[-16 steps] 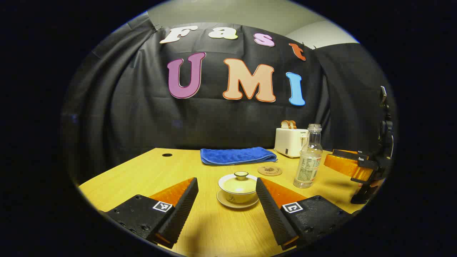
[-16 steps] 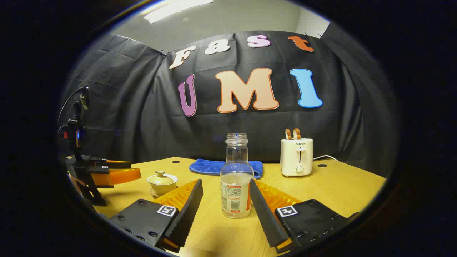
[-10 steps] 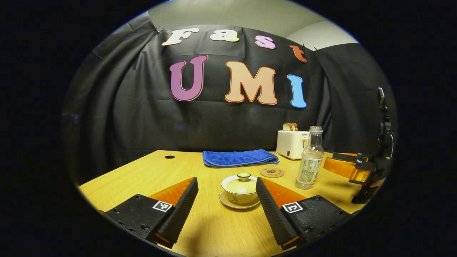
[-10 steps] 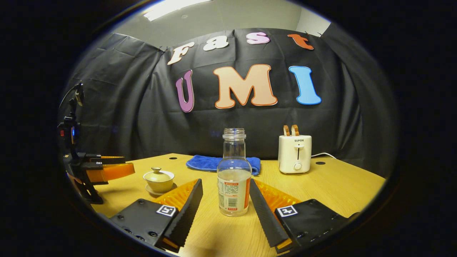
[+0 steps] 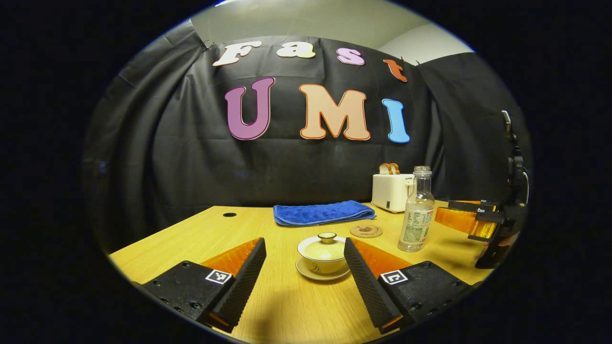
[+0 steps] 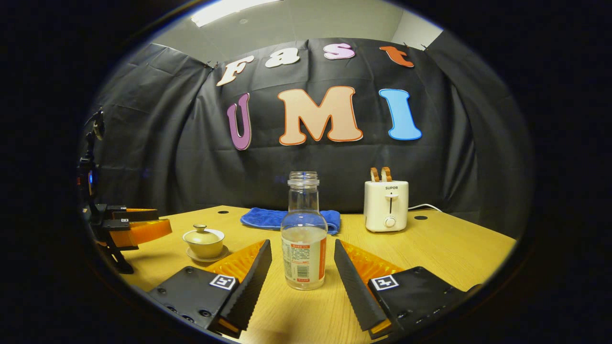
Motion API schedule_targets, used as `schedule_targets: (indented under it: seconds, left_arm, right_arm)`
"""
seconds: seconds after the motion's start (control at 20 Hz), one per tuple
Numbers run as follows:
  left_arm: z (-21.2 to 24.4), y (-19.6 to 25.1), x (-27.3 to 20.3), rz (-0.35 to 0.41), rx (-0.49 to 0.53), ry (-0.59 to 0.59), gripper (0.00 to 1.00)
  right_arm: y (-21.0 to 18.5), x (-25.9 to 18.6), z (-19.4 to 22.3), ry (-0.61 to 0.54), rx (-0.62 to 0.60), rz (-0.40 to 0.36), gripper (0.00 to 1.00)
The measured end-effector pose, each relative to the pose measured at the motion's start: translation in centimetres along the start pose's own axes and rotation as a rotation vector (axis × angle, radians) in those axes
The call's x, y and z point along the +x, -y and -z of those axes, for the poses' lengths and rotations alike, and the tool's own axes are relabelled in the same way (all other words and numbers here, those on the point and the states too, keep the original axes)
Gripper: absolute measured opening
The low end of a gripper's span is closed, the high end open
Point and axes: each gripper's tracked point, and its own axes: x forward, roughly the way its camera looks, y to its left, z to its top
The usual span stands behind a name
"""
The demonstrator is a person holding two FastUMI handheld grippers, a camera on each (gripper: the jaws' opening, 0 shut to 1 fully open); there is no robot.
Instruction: Open the teacup lid with one hand, grasp the water bottle and pour water into the teacup with the other hand; after pouring, place the water bottle on the coaster and then close the teacup lid.
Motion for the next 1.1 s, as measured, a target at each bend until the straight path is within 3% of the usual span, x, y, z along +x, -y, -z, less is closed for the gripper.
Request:
schedule_targets:
  seconds: [0.25,0.4,0.45,0.5,0.55,0.65,0.8,1.0,1.1]
  left_arm:
    - [0.0,0.0,0.1,0.002,-0.001,0.004,0.96]
    - [-0.2,-0.6,0.0,-0.030,-0.001,0.004,0.96]
    - [-0.1,-0.6,0.2,-0.034,0.000,0.004,0.96]
    - [-0.1,-0.5,0.3,-0.028,0.000,0.004,0.96]
    - [-0.1,-0.3,0.7,-0.017,0.000,0.006,0.96]
    - [0.0,-0.1,1.1,-0.002,0.000,0.004,0.96]
    - [-0.1,0.0,2.1,0.014,0.000,0.006,0.96]
    - [-0.1,0.4,3.8,0.043,0.000,0.000,0.96]
    - [0.0,0.8,4.7,0.064,0.000,0.001,0.96]
  right_arm:
    - [-0.4,-0.2,0.0,0.002,0.000,-0.018,0.89]
    - [-1.2,-0.2,-0.1,0.001,0.002,-0.064,0.83]
    - [-1.0,-0.2,-0.1,0.001,0.001,-0.062,0.86]
    - [-0.9,-0.1,-0.1,0.001,0.000,-0.056,0.89]
    - [-0.8,-0.2,-0.1,0.001,0.000,-0.053,0.83]
    - [-0.7,-0.1,-0.1,0.003,0.000,-0.046,0.86]
    - [-0.4,0.3,-0.1,0.002,0.000,-0.033,0.83]
    - [-0.7,0.6,-0.1,0.000,0.001,-0.047,0.90]
    - [-0.6,0.6,-0.1,0.000,0.001,-0.049,0.82]
